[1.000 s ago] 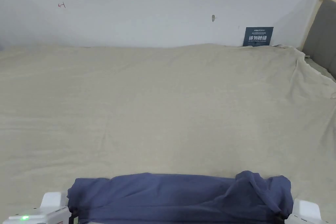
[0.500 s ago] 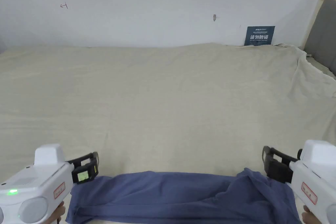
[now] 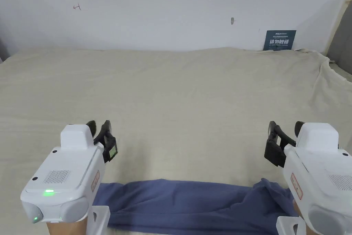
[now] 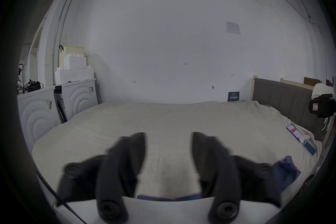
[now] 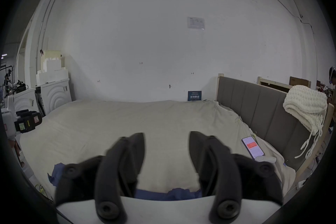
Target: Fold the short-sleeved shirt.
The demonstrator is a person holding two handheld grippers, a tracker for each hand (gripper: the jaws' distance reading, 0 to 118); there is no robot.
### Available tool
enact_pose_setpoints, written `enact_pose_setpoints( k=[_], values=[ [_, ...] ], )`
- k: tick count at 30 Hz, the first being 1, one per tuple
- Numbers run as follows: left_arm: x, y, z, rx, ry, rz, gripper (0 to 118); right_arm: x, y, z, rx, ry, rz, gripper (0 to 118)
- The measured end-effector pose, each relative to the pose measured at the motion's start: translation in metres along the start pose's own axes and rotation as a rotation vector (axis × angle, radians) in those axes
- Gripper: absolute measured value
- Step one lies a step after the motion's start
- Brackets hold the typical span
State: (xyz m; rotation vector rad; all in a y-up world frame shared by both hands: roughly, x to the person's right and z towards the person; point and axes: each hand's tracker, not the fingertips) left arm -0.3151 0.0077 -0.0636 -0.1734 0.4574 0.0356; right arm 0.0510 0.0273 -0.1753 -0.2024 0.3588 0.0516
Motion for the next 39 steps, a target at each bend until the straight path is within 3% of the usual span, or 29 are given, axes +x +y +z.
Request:
enact_pose_setpoints(
  k=[2, 17, 29, 35, 39],
  values=[
    [-0.003, -0.002, -0.002, -0.022, -0.001, 0.038, 2, 0.000, 0.000, -0.001, 0.008, -0.001, 0.011, 0],
    [-0.024, -0.001, -0.022, -0.192, -0.133, 0.029, 0, -0.007, -0.002, -0.010, -0.012, 0.026, 0.022, 0],
    [-0.121, -0.041, -0.096, -0.653, -0.295, 0.288, 0, -0.002, -0.006, -0.028, -0.060, 0.017, 0.043, 0],
    [-0.148, -0.075, -0.108, -0.786, -0.320, 0.346, 10, -0.004, -0.011, -0.037, -0.090, 0.005, 0.053, 0],
    [-0.164, -0.098, -0.109, -0.869, -0.346, 0.430, 48, -0.006, -0.015, -0.041, -0.112, -0.002, 0.058, 0]
  ],
)
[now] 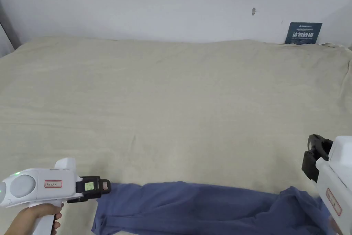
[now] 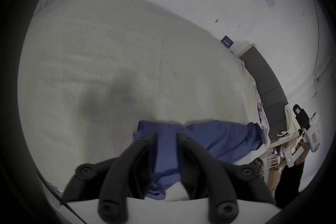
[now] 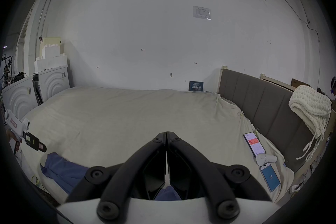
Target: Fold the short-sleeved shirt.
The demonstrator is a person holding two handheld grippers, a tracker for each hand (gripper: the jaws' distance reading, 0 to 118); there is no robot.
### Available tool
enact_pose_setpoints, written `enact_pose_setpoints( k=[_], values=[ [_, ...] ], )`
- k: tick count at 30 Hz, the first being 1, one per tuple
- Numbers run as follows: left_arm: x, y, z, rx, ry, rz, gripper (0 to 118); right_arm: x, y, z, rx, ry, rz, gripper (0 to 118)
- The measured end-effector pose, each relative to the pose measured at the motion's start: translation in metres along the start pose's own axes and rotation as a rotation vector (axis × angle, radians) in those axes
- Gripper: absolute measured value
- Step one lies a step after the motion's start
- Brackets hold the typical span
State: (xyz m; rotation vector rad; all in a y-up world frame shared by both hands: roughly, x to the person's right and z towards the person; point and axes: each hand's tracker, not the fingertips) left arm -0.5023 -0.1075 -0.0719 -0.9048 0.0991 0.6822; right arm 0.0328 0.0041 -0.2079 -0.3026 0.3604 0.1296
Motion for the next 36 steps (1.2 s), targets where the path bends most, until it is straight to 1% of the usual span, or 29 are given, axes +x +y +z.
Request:
enact_pose_setpoints(
  k=[3, 6, 7, 8, 11, 15, 16, 17, 18, 19, 21, 22, 23, 25, 27, 28, 31, 36],
  values=[
    [-0.010, -0.007, -0.007, -0.016, 0.012, 0.004, 69, -0.003, -0.004, -0.003, -0.016, -0.003, 0.003, 0],
    [-0.025, -0.010, -0.014, -0.033, -0.002, 0.015, 82, -0.007, -0.007, -0.006, -0.033, -0.005, 0.009, 0],
    [-0.028, -0.011, -0.016, -0.043, -0.017, 0.026, 82, -0.008, -0.008, -0.007, -0.038, -0.005, 0.010, 0],
    [-0.044, -0.009, -0.024, -0.062, -0.034, 0.037, 83, -0.008, -0.008, -0.007, -0.042, -0.004, 0.011, 0],
    [-0.050, -0.008, -0.037, -0.088, -0.047, 0.051, 84, -0.011, -0.009, -0.008, -0.051, -0.005, 0.019, 0],
    [-0.049, -0.007, -0.040, -0.081, -0.081, 0.017, 82, -0.011, -0.009, -0.010, -0.061, -0.011, 0.029, 0],
    [-0.042, -0.011, -0.039, -0.080, -0.093, 0.017, 80, -0.010, -0.009, -0.011, -0.062, -0.013, 0.029, 0],
    [-0.041, -0.010, -0.040, -0.077, -0.110, 0.023, 74, -0.009, -0.009, -0.012, -0.064, -0.015, 0.028, 0],
    [-0.040, -0.009, -0.043, -0.084, -0.117, 0.029, 64, -0.009, -0.009, -0.012, -0.064, -0.017, 0.027, 0],
    [-0.039, -0.009, -0.047, -0.093, -0.121, 0.030, 57, -0.008, -0.009, -0.012, -0.065, -0.019, 0.026, 0],
    [-0.028, -0.014, -0.053, -0.117, -0.112, 0.004, 47, -0.007, -0.009, -0.011, -0.066, -0.021, 0.025, 0],
    [-0.025, -0.015, -0.053, -0.109, -0.104, -0.018, 36, -0.007, -0.009, -0.011, -0.067, -0.022, 0.023, 0],
    [-0.028, -0.012, -0.055, -0.109, -0.092, -0.019, 23, -0.006, -0.010, -0.010, -0.067, -0.023, 0.021, 0],
    [-0.035, -0.005, -0.061, -0.129, -0.085, -0.011, 15, -0.004, -0.010, -0.010, -0.068, -0.025, 0.018, 0],
    [-0.028, -0.006, -0.060, -0.122, -0.079, -0.046, 10, -0.002, -0.011, -0.009, -0.070, -0.026, 0.015, 0],
    [-0.022, -0.007, -0.060, -0.123, -0.036, -0.078, 9, 0.000, -0.011, -0.008, -0.070, -0.027, 0.012, 0],
    [-0.009, -0.006, -0.050, -0.112, 0.007, -0.137, 7, 0.004, -0.011, -0.008, -0.068, -0.028, 0.003, 0],
    [-0.012, 0.004, -0.016, -0.056, 0.011, -0.073, 6, 0.007, -0.007, -0.006, -0.056, -0.021, -0.007, 0]
  ],
)
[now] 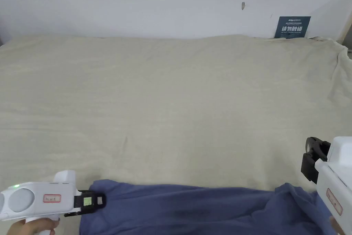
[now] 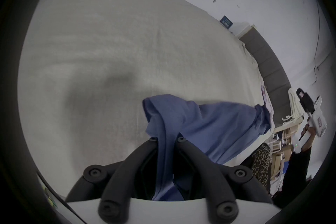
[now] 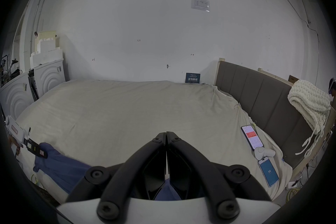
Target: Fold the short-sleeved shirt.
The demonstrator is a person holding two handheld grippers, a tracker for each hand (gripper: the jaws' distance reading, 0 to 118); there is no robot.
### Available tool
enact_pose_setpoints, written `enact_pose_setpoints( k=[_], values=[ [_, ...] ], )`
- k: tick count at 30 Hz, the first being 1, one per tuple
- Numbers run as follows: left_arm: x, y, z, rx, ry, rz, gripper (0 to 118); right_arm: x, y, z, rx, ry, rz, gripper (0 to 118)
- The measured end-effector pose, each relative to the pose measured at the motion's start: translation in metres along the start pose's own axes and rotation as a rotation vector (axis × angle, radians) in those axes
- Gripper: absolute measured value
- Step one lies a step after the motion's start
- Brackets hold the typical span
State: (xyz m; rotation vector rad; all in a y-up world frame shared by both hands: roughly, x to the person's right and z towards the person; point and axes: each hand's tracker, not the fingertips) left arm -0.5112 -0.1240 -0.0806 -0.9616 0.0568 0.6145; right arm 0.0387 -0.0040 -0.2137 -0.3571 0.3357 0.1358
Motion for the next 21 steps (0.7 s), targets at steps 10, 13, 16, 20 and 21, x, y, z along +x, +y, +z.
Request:
enact_pose_setpoints(
  k=[10, 13, 16, 20, 21],
  values=[
    [-0.011, 0.004, 0.048, 0.046, 0.145, 0.032, 6, 0.004, 0.002, 0.011, 0.035, 0.035, -0.015, 0],
    [0.017, 0.007, 0.049, 0.038, 0.187, 0.030, 6, 0.008, 0.002, 0.014, 0.039, 0.044, -0.020, 0],
    [0.058, 0.009, 0.050, 0.037, 0.178, 0.010, 6, 0.011, 0.001, 0.017, 0.040, 0.053, -0.027, 0],
    [0.118, 0.009, 0.040, 0.014, 0.111, -0.079, 6, 0.017, 0.001, 0.021, 0.048, 0.061, -0.036, 0],
    [0.130, 0.010, 0.036, 0.012, 0.081, -0.097, 6, 0.018, 0.001, 0.022, 0.049, 0.062, -0.036, 0]
  ],
)
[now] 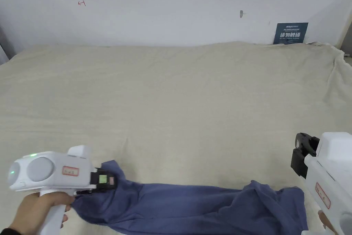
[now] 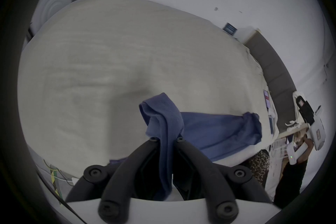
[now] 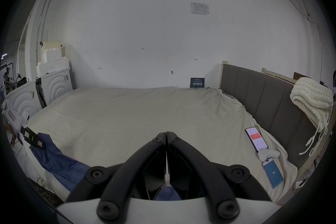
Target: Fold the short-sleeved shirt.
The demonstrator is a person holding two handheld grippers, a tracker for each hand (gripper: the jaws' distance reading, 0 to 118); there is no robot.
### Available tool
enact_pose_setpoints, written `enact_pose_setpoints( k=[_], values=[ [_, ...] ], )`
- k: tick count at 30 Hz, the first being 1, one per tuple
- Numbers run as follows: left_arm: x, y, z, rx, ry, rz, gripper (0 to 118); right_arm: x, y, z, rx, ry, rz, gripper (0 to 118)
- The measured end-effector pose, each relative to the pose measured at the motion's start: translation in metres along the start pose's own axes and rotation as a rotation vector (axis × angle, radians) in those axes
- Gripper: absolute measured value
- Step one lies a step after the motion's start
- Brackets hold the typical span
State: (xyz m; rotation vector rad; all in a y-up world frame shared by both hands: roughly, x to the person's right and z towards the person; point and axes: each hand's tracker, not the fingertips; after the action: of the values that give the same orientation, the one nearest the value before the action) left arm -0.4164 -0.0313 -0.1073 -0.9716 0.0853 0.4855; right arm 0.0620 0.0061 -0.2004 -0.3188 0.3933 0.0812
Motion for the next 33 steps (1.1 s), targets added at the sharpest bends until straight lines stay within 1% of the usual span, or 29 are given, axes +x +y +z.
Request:
enact_pose_setpoints(
  k=[2, 4, 9, 11, 17, 19, 22, 23, 25, 26, 27, 28, 29, 30, 33],
  values=[
    [0.027, 0.003, -0.011, -0.020, -0.024, -0.026, 6, 0.003, 0.000, 0.002, 0.003, 0.002, 0.001, 0],
    [0.055, 0.003, -0.027, -0.049, -0.039, -0.096, 6, 0.008, -0.001, 0.006, 0.006, 0.000, -0.003, 0],
    [0.107, -0.006, -0.076, -0.107, -0.045, -0.159, 6, 0.020, -0.003, 0.015, 0.016, -0.022, -0.023, 0],
    [0.126, -0.014, -0.098, -0.137, -0.019, -0.190, 6, 0.026, -0.004, 0.017, 0.015, -0.033, -0.029, 0],
    [0.161, -0.039, -0.156, -0.206, 0.026, -0.186, 6, 0.035, -0.010, 0.021, 0.006, -0.054, -0.038, 0],
    [0.171, -0.049, -0.167, -0.217, 0.078, -0.211, 6, 0.036, -0.011, 0.021, 0.001, -0.057, -0.038, 0],
    [0.178, -0.059, -0.180, -0.255, 0.096, -0.210, 9, 0.037, -0.013, 0.022, -0.003, -0.058, -0.040, 0],
    [0.178, -0.059, -0.181, -0.251, 0.104, -0.210, 14, 0.037, -0.013, 0.022, -0.004, -0.058, -0.040, 0],
    [0.183, -0.060, -0.178, -0.247, 0.103, -0.211, 36, 0.037, -0.013, 0.023, -0.002, -0.060, -0.040, 0],
    [0.186, -0.059, -0.175, -0.242, 0.083, -0.207, 50, 0.038, -0.013, 0.023, -0.002, -0.061, -0.041, 0],
    [0.188, -0.058, -0.170, -0.240, 0.065, -0.198, 69, 0.038, -0.013, 0.023, -0.002, -0.061, -0.042, 0],
    [0.191, -0.057, -0.166, -0.238, 0.040, -0.186, 78, 0.039, -0.012, 0.023, -0.003, -0.062, -0.043, 0],
    [0.194, -0.056, -0.161, -0.227, 0.024, -0.171, 84, 0.039, -0.012, 0.023, -0.002, -0.062, -0.043, 0],
    [0.197, -0.055, -0.154, -0.210, 0.016, -0.164, 87, 0.038, -0.012, 0.023, -0.001, -0.063, -0.044, 0],
    [0.196, -0.043, -0.131, -0.127, -0.017, -0.184, 87, 0.038, -0.008, 0.024, 0.005, -0.061, -0.045, 0]
  ],
)
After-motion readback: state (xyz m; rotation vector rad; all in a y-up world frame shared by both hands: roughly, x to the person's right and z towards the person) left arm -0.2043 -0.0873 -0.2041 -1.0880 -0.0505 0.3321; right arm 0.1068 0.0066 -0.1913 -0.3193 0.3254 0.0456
